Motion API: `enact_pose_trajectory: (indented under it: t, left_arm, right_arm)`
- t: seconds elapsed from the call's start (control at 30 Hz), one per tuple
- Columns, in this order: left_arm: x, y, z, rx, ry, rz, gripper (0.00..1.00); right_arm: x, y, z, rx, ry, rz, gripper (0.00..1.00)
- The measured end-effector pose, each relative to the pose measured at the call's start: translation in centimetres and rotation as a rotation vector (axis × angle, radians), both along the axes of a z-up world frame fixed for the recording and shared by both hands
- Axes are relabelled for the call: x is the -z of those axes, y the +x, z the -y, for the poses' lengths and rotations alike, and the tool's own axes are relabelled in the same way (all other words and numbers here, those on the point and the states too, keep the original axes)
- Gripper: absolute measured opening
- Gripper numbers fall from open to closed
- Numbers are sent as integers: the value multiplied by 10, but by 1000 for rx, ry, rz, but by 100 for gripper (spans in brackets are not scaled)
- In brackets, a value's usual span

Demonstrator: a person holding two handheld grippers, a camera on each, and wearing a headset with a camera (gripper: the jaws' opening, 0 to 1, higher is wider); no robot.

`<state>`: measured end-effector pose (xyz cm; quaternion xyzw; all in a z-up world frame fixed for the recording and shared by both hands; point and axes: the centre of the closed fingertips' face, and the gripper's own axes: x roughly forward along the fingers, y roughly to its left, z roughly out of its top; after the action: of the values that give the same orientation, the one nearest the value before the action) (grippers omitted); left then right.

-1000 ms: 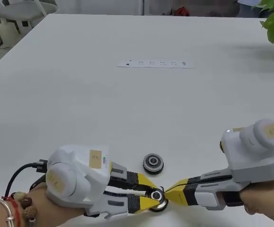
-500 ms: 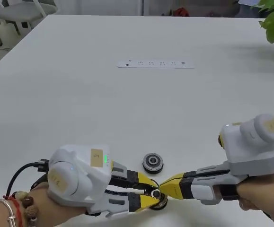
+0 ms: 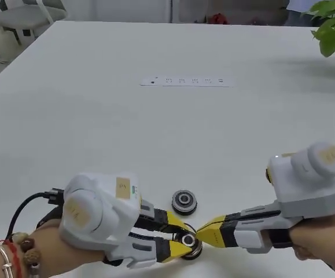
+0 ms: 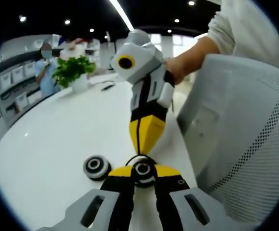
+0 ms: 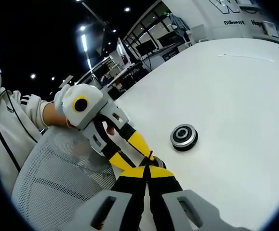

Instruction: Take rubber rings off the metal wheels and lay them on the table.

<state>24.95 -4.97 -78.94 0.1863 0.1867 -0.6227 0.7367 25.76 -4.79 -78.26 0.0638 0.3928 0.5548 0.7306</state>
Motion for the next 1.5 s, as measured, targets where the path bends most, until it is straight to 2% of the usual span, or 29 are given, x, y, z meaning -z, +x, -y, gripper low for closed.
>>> enact_pose_trajectory:
  t: [0.13, 0.27, 0.33, 0.4, 0.53, 0.57, 0.67, 0.77, 0.9, 1.0, 1.13, 1.27, 1.5]
  left_arm:
    - [-9, -4, 1, 24, 1, 14, 25]
    - [-15, -6, 1, 29, -2, -6, 34]
    - [-21, -7, 1, 26, -19, -25, 39]
    - [-26, -9, -1, 26, -25, -25, 43]
    - [-35, -11, -10, 34, -4, -4, 54]
    - [-37, -10, -12, 31, -7, -5, 55]
    - [-47, -10, -19, -3, -38, -33, 57]
    - [-50, -11, -27, -14, -39, -31, 63]
    - [-51, -12, -40, -38, -23, -22, 66]
    - [-52, -16, -48, -59, -32, -32, 68]
    - [-44, -20, -57, -68, -2, -34, 70]
    - [-39, -23, -62, -80, 10, -47, 70]
    - [-32, -24, -64, -65, 45, -36, 69]
  right_arm:
    - [-4, 1, 3, 4, -9, 21, 0]
    - [-11, 5, 8, 29, 6, 26, 0]
    - [-14, 6, 11, 38, 10, 28, 0]
    - [-13, 6, 14, 46, 4, 28, 0]
    - [-16, 3, 20, 43, -15, 36, 0]
    - [-18, 3, 21, 45, -16, 38, 0]
    - [-22, 4, 24, 56, -8, 46, 0]
    - [-24, 4, 25, 61, -7, 50, 0]
    - [-26, 1, 24, 52, -14, 55, 0]
    - [-30, 1, 24, 42, -16, 61, 0]
    - [-36, 2, 20, 33, -13, 69, 0]
    - [-42, 3, 14, 19, -6, 78, 0]
    - [-46, 4, 1, -20, -9, 86, 0]
